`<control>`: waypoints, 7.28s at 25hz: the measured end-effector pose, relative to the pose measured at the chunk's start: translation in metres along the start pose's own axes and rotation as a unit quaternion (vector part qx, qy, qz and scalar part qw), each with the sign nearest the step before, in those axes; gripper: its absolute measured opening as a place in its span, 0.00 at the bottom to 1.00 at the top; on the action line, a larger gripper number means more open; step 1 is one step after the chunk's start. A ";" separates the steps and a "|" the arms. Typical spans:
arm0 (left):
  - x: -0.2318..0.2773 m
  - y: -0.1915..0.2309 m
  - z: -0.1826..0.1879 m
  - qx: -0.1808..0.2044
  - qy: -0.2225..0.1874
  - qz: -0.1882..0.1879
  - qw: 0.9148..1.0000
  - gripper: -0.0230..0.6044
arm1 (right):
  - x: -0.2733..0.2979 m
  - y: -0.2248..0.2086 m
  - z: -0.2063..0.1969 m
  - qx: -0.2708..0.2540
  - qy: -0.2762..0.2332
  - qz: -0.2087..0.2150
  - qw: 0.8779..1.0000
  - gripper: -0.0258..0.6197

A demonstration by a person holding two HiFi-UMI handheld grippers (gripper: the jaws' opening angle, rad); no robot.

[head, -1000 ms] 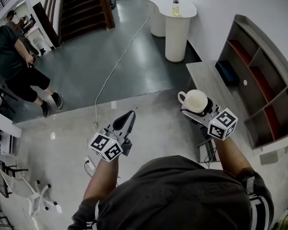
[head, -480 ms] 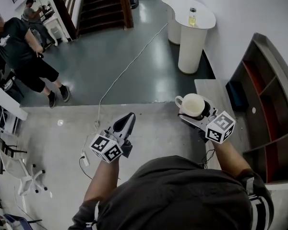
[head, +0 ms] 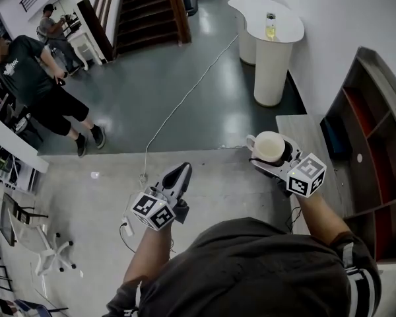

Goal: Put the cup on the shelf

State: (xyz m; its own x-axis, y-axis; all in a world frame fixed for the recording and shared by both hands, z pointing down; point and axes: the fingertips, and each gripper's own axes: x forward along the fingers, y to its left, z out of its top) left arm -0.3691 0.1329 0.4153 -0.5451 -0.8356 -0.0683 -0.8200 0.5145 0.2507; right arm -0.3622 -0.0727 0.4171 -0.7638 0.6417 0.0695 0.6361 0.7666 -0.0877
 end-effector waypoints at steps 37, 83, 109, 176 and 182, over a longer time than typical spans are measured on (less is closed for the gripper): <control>0.210 -0.245 -0.058 0.029 0.078 -0.415 0.906 0.05 | -0.364 -0.047 -0.008 0.000 -0.054 -0.466 0.883 0.71; 0.238 -0.436 -0.165 0.018 0.158 -0.545 0.823 0.05 | -0.705 -0.077 -0.181 0.123 0.065 -0.794 0.592 0.80; 0.183 -0.194 -0.077 0.023 0.091 -0.364 0.927 0.05 | -0.457 -0.065 -0.107 0.070 0.023 -0.664 0.744 0.76; -0.011 0.066 0.016 0.040 0.005 -0.015 0.999 0.05 | 0.064 -0.005 -0.007 -0.008 0.019 -0.083 0.996 0.03; -0.013 0.062 0.012 0.037 0.006 -0.018 0.999 0.05 | 0.062 -0.003 -0.011 -0.012 0.025 -0.082 0.996 0.03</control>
State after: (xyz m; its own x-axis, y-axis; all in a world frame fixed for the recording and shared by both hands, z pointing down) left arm -0.4150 0.1776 0.4198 -0.5140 -0.8554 -0.0643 -0.8494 0.4971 0.1771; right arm -0.4102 -0.0345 0.4322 -0.8514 0.5083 0.1297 0.5066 0.8608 -0.0481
